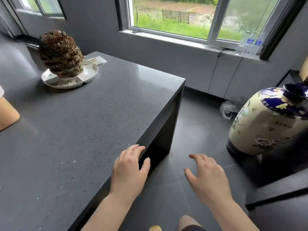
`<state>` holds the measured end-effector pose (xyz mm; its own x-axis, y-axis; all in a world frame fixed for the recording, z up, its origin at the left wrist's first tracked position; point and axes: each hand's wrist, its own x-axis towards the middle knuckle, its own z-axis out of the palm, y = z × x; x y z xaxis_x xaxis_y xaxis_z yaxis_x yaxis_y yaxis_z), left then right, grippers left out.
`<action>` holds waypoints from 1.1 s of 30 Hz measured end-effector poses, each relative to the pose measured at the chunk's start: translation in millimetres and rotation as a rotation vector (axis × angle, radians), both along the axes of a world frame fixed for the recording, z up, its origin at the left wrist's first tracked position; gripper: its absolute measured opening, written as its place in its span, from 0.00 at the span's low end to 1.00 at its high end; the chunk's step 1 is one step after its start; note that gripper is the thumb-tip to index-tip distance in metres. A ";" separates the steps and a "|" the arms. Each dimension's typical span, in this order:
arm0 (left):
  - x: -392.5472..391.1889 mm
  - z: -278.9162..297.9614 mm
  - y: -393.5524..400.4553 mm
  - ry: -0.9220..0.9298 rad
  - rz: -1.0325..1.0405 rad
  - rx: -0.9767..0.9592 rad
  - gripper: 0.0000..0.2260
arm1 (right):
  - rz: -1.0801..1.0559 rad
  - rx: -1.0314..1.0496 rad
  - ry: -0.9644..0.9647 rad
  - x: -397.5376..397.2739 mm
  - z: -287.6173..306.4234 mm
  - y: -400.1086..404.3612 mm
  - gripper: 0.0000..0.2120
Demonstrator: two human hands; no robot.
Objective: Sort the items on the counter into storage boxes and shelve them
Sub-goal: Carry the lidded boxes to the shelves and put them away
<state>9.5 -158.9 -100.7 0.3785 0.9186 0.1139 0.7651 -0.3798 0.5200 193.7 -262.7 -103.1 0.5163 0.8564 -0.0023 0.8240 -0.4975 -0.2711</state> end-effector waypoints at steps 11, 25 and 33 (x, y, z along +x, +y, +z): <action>-8.9 10.6 127.0 -0.018 0.482 0.044 0.18 | 0.424 0.122 -0.002 18.6 17.5 215.2 0.22; -77.7 36.2 204.9 -0.051 1.142 0.122 0.18 | 1.082 0.184 0.005 -52.9 45.3 410.7 0.24; -229.3 95.0 232.1 -0.123 1.320 0.266 0.17 | 1.220 0.311 0.080 -197.3 77.8 476.9 0.22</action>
<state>-219.8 73.2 -5.6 -0.7874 0.5310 0.3130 0.5886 0.4970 0.6376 -3.6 214.2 -25.4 -0.6013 0.7447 0.2895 0.6772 0.6673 -0.3101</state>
